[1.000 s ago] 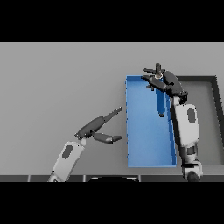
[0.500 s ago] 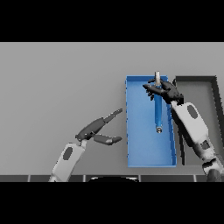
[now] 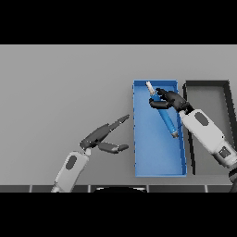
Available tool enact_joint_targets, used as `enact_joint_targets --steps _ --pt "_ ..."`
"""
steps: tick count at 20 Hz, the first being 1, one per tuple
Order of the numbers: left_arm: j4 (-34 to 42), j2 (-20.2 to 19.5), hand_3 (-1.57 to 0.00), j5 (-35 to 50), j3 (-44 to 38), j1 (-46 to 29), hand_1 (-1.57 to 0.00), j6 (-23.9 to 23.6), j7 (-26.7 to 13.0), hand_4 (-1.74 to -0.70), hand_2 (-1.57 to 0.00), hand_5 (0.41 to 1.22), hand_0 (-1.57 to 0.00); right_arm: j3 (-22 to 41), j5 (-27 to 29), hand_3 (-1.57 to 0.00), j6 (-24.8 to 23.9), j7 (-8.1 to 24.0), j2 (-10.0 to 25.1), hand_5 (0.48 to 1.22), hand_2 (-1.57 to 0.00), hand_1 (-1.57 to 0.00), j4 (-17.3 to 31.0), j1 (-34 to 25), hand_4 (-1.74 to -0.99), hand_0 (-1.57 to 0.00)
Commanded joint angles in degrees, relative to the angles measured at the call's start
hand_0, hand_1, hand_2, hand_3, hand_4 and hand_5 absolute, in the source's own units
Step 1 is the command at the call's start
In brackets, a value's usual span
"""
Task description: Pick up the blue pipe and place it into the blue bin.
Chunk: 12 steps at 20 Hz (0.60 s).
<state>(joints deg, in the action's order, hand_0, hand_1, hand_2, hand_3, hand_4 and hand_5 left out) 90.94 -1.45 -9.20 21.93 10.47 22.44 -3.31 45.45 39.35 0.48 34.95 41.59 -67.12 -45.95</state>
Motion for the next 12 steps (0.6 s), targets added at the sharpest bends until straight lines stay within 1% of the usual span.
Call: enact_joint_targets --steps 1,3,4,6,7,9,10,12 --pt "0.2 0.2 0.0 -0.1 0.3 -0.1 0.0 -0.1 -0.2 -0.93 0.0 0.496 0.0 1.0 0.0 -0.02 0.6 0.0 0.5 0.788 -0.08 -0.09 0.0 -0.6 -1.175 -0.09" --pt "-0.4 0.0 0.0 -0.2 0.0 0.1 0.0 0.0 -0.7 -0.93 0.0 0.496 0.0 1.9 0.1 -0.02 0.9 -0.2 1.4 0.759 -0.05 -0.06 -0.7 -0.5 -1.144 -0.06" --pt "-0.3 -0.1 0.0 0.1 0.0 0.2 0.0 0.4 -0.2 -0.93 0.0 0.496 0.0 2.0 -0.2 -0.01 1.1 -0.1 0.9 0.747 -0.04 -0.04 0.2 -0.8 -1.125 -0.05" --pt "0.0 -0.2 0.0 0.0 0.2 -0.3 0.0 0.3 -0.5 -0.93 0.0 0.497 0.0 2.5 -0.8 -0.01 1.4 -0.8 1.0 0.725 -0.03 -0.03 -0.2 -0.4 -1.099 -0.03" --pt "-0.1 -0.1 0.0 -0.2 0.2 -0.5 0.0 0.1 -0.1 -0.93 0.0 0.495 0.0 2.6 -0.9 -0.01 2.0 -1.4 1.1 0.718 -0.02 -0.02 -0.1 -0.5 -1.095 -0.02" --pt "0.9 1.0 0.0 -0.4 1.0 -0.3 0.0 -0.4 -1.5 -0.93 0.0 0.496 0.0 2.6 -1.0 0.0 3.5 -1.4 2.4 0.713 -0.02 -0.02 -0.8 -0.8 -1.084 -0.02" --pt "0.8 1.6 0.0 -0.8 1.5 -0.3 0.0 -0.7 -2.4 -0.93 0.0 0.496 0.0 2.8 -1.0 0.0 4.3 -1.4 2.5 0.712 -0.02 -0.02 -1.0 -1.0 -1.084 -0.02" --pt "-0.3 2.5 0.0 -1.5 1.4 0.9 0.0 -1.5 -3.3 -0.93 0.0 0.495 0.0 2.7 -0.8 0.0 4.3 -1.9 2.1 0.714 -0.02 -0.02 -1.0 -0.8 -1.084 -0.02"
